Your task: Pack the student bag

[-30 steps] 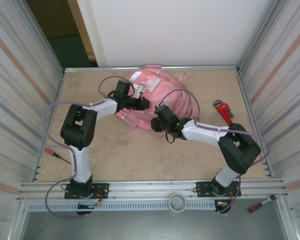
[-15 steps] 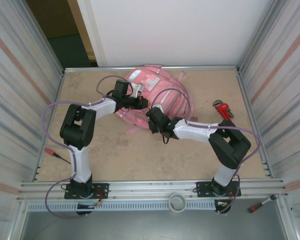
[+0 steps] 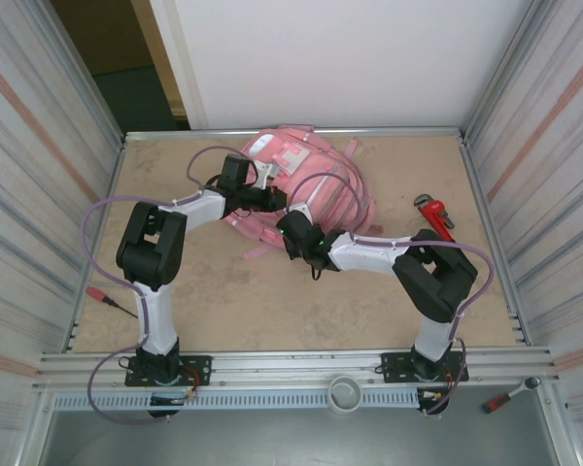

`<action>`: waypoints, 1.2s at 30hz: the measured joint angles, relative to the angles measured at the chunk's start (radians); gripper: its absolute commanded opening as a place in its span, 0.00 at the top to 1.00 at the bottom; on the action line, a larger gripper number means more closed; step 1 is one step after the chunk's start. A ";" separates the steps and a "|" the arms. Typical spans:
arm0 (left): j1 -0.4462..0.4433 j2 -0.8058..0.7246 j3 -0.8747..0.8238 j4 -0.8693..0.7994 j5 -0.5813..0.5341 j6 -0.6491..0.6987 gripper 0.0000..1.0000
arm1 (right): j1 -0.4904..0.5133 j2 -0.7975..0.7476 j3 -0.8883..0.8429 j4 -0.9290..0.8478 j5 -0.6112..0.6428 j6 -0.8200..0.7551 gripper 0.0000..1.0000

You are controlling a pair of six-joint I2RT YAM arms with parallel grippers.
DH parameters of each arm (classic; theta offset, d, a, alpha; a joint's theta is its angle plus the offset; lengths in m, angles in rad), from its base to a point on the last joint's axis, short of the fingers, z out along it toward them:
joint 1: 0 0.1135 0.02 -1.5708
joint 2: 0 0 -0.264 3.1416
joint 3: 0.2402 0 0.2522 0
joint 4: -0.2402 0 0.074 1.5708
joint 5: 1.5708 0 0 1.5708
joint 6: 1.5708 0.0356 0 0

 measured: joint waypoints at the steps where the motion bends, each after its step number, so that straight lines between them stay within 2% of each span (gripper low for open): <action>1: 0.000 0.000 0.000 0.000 0.000 0.000 1.00 | 0.002 0.000 -0.002 0.010 0.000 -0.003 1.00; 7: 0.000 0.000 0.000 -0.005 -0.004 0.005 1.00 | 0.002 -0.031 -0.064 0.084 -0.008 -0.016 1.00; 17: 0.000 0.000 0.000 -0.012 -0.008 0.019 1.00 | -0.050 -0.166 -0.145 0.072 -0.011 -0.015 1.00; 21: 0.000 0.000 0.000 -0.012 -0.008 0.019 1.00 | -0.087 -0.187 -0.166 0.081 -0.113 -0.016 0.99; 22: 0.000 0.000 0.000 -0.012 -0.008 0.019 1.00 | -0.095 -0.188 -0.172 0.089 -0.155 -0.015 0.89; 24: 0.000 0.000 0.000 -0.012 -0.008 0.019 1.00 | -0.106 -0.188 -0.176 0.102 -0.225 -0.007 0.76; 27: 0.000 0.000 0.000 -0.012 -0.008 0.019 1.00 | -0.095 -0.179 -0.167 0.119 -0.282 0.011 0.68; 31: 0.000 0.000 0.000 -0.012 -0.008 0.019 1.00 | -0.085 -0.144 -0.155 0.163 -0.301 0.069 0.68; 36: 0.000 0.000 0.000 -0.012 -0.008 0.019 1.00 | -0.075 -0.098 -0.128 0.166 -0.247 0.122 0.70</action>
